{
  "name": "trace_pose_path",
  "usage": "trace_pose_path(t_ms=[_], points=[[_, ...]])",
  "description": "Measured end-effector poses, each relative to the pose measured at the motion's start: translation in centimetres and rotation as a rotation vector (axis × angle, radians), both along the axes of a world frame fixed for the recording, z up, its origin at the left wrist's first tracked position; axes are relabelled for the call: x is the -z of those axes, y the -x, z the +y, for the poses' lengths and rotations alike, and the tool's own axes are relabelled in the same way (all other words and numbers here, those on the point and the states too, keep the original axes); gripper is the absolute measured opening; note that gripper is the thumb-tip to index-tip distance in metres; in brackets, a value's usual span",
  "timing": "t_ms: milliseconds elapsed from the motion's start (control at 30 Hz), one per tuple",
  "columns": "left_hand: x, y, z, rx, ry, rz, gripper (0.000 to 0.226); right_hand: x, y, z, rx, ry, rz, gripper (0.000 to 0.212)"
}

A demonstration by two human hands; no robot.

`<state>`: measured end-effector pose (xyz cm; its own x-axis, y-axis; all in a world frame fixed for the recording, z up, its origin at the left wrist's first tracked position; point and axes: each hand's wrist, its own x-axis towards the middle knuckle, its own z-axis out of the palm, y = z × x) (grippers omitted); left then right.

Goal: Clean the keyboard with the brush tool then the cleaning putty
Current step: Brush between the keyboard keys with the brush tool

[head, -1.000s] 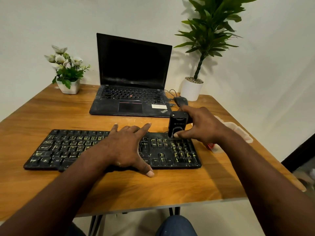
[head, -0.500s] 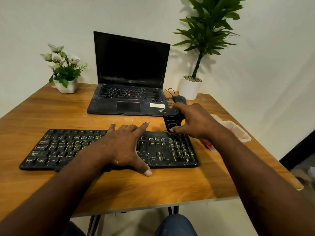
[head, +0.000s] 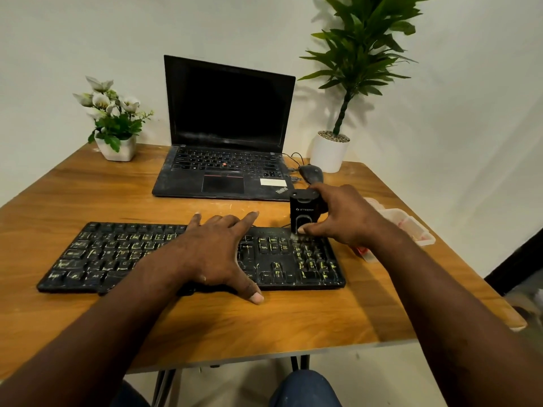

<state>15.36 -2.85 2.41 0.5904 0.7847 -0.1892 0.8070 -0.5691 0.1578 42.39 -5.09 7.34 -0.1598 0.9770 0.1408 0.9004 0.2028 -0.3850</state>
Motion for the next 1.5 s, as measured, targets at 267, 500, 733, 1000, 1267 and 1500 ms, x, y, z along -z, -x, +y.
trace_pose_path(t_ms=[267, 500, 733, 1000, 1267, 1500], points=[[0.0, 0.0, 0.0, 0.002, 0.000, 0.011, 0.155, 0.0, 0.1, -0.3, -0.115, 0.007, -0.048, 0.057], [0.0, -0.1, 0.0, -0.002, 0.008, 0.002, 0.155, -1.2, -1.2, -1.1, -0.078, 0.007, -0.068, 0.053], [-0.1, 0.0, 0.0, -0.003, 0.007, 0.013, 0.155, -0.1, -0.9, -1.7, -0.054, 0.018, -0.120, 0.056], [-0.2, 0.0, -0.1, -0.005, 0.011, 0.021, 0.155, 0.5, 0.4, -2.2, -0.073, -0.040, -0.070, 0.055], [-0.2, 0.1, -0.2, -0.002, 0.012, 0.019, 0.155, -1.0, -2.5, -2.7, 0.005, 0.010, -0.215, 0.057], [-0.1, 0.1, 0.0, 0.002, 0.013, 0.012, 0.156, 0.5, -1.1, -2.2, -0.038, -0.002, -0.068, 0.054]])
